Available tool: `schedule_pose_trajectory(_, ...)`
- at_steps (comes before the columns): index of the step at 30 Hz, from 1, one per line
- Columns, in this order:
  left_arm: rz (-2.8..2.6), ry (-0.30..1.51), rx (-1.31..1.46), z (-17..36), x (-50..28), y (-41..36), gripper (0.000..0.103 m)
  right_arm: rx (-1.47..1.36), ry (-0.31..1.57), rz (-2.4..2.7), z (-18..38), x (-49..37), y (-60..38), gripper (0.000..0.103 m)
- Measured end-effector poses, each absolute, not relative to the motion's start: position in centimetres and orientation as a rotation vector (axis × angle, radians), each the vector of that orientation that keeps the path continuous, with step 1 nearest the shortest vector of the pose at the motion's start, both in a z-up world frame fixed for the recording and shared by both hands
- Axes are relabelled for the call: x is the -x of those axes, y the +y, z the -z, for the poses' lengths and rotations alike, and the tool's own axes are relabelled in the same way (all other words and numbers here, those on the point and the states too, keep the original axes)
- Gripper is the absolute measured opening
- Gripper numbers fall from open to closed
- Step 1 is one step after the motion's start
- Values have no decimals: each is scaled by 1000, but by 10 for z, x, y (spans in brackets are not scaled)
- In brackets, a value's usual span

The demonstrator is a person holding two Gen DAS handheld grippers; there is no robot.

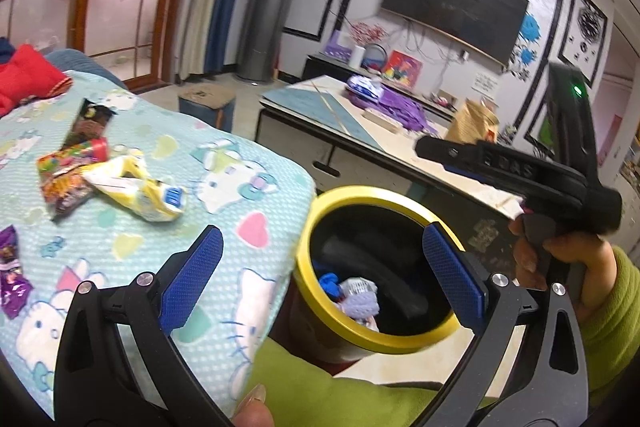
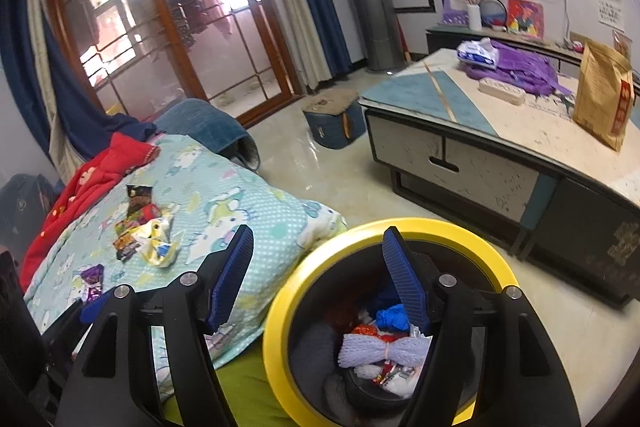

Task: Collect trash
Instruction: 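Move both grippers back over the remaining wrappers on the bed, then grasp a brown candy wrapper with the left gripper while the right grasps the yellow chip bag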

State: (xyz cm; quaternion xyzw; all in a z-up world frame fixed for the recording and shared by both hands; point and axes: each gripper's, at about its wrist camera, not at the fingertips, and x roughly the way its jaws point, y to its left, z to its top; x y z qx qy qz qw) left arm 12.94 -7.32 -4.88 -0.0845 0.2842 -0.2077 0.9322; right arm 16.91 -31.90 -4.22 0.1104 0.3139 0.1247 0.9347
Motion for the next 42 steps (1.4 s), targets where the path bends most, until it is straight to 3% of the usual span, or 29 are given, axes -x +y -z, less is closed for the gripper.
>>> schedule_pose_trajectory(12,261,498,231,34,-124,-25,92,-152,542,-333,23,-147,-287,68)
schedule_pose_trajectory(42,22,466,354,33,-128,79,92,39,570,-499,30,-140,-191,69)
